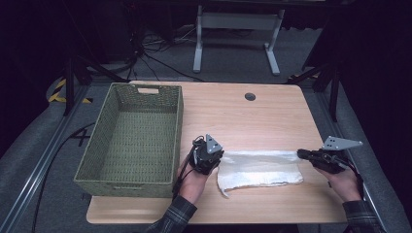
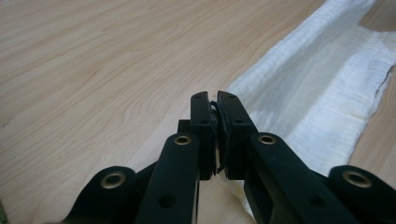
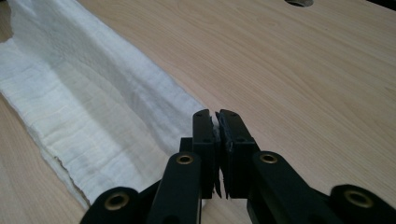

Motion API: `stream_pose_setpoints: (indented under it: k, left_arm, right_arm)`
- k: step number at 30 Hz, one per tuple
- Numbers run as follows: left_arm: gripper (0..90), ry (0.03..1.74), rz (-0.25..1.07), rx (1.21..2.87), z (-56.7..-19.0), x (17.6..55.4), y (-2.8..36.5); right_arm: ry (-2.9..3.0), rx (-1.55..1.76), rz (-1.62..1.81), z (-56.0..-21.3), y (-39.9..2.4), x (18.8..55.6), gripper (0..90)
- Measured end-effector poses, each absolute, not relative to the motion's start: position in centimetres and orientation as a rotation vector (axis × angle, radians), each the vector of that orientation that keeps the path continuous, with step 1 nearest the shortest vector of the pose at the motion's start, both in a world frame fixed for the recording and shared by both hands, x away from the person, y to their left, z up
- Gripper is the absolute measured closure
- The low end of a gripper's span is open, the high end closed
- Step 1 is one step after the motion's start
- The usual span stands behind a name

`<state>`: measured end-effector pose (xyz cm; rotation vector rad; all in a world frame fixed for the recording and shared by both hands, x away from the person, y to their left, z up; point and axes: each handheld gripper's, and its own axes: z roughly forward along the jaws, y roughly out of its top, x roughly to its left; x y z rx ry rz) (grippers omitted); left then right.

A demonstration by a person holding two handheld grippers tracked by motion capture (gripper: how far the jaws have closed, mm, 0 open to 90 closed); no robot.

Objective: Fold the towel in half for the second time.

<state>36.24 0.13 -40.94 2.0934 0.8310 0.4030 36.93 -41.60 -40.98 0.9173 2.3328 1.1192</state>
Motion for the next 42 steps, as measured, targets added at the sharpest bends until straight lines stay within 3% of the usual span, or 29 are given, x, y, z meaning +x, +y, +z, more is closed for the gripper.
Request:
stream_pose_setpoints:
  k: [34,42]
  left_arm:
    - [85.0,0.815,0.251,2.248,-44.5,32.8,-0.9]
    - [77.6,0.797,0.208,2.289,-44.8,32.6,-1.2]
  right_arm:
    - [2.447,0.998,1.084,-43.7,-42.3,34.0,83.6]
    - [2.471,1.032,1.08,-43.9,-42.6,33.4,78.0]
